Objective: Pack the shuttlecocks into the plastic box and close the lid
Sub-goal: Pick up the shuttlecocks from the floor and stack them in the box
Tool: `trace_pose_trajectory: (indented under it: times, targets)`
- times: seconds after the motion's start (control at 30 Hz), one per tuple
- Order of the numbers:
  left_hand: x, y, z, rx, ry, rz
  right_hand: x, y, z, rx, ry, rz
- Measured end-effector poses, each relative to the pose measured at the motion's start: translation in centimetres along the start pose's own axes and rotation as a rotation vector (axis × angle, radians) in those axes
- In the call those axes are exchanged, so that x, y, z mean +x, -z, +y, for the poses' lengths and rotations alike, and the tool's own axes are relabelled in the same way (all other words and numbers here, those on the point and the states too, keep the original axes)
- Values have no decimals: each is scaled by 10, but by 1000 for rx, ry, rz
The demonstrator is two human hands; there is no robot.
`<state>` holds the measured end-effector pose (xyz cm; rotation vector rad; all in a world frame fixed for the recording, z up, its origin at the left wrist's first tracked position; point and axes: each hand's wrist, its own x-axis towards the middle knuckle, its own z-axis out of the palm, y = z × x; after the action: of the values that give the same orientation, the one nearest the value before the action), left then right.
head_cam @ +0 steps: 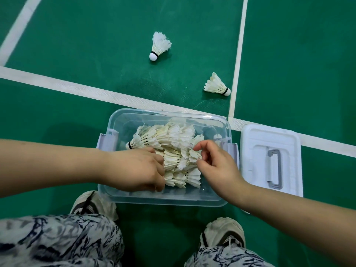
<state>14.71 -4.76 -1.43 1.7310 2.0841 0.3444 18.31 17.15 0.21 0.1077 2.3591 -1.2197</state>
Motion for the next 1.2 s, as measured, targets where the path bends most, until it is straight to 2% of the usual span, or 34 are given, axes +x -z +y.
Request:
trace_pose_trajectory:
  times: [0.07,0.2,0.27,0.43,0.63,0.7,0.87,1.0,1.2]
  targets:
    - [1,-2,3,-120,40,-40,-1,-1,1,-4,5,-10]
    - [4,-3,-7,-263,225,-361,-3,-2,2,-26,23,-32]
    - [5,-6,-10,-292,260,-429,-4,-2,2,-51,32,-37]
    - [6,-14,-4,-464,311,-372,-3,0,1,-83,53,-43]
    - [5,-16,1,-454,350,-369,-6,0,1,-96,52,-72]
    - [6,-11,3,-387,344,-317,-5,1,1,-74,50,-80]
    - [20,27,-2,-320,422,42,7,8,-3,47,59,-40]
    - [36,56,-28,-287,439,266,26,20,-12,88,144,47]
    - [77,80,-94,-268,605,424,91,53,-24,12,231,253]
